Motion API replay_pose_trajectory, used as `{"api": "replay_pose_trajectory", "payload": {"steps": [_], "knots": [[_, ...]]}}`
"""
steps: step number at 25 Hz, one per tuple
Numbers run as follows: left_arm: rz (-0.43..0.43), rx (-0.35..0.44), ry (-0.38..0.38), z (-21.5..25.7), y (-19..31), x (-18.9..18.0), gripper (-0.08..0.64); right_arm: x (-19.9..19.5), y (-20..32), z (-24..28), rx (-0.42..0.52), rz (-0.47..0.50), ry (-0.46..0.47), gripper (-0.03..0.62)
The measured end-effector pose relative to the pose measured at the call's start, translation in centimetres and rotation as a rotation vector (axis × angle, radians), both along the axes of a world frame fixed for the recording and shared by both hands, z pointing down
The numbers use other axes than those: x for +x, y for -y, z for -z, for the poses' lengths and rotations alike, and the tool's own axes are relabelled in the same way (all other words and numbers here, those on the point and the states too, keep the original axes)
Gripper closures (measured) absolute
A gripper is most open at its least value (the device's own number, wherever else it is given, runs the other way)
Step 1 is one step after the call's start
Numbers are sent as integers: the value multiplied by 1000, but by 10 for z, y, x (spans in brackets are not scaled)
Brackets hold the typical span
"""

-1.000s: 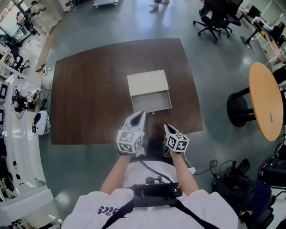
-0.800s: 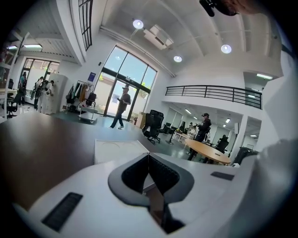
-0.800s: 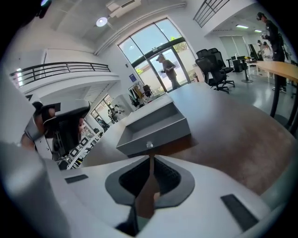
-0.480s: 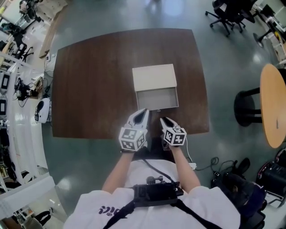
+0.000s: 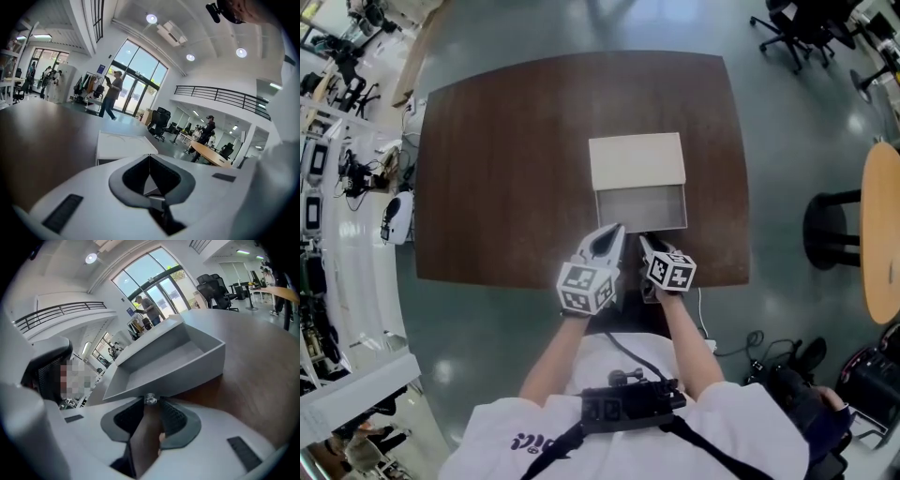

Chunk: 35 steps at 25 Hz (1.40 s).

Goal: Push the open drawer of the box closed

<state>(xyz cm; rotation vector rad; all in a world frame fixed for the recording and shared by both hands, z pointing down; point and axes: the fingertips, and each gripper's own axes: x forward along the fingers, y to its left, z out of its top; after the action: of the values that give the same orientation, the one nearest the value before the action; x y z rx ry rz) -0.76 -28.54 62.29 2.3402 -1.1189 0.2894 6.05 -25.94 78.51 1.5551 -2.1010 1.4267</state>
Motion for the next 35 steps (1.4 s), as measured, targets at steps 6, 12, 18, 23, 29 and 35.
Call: {"api": "replay_pose_trajectory", "payload": {"steps": [6, 12, 18, 23, 29, 35], "knots": [[0, -22, -6, -7, 6, 0, 551, -7, 8, -2, -9, 3, 7, 502], [-17, -27, -22, -9, 11, 9, 551, -5, 14, 4, -6, 5, 23, 502], [-20, -32, -30, -16, 14, 15, 551, 5, 46, 8, 21, -9, 13, 514], [-5, -45, -29, -21, 19, 14, 551, 9, 82, 9, 26, -10, 9, 515], [27, -61, -27, -27, 36, 9, 551, 9, 124, 12, 43, -13, 11, 515], [62, -63, -32, -33, 55, -4, 551, 1, 135, 10, 48, -7, 26, 515]]}}
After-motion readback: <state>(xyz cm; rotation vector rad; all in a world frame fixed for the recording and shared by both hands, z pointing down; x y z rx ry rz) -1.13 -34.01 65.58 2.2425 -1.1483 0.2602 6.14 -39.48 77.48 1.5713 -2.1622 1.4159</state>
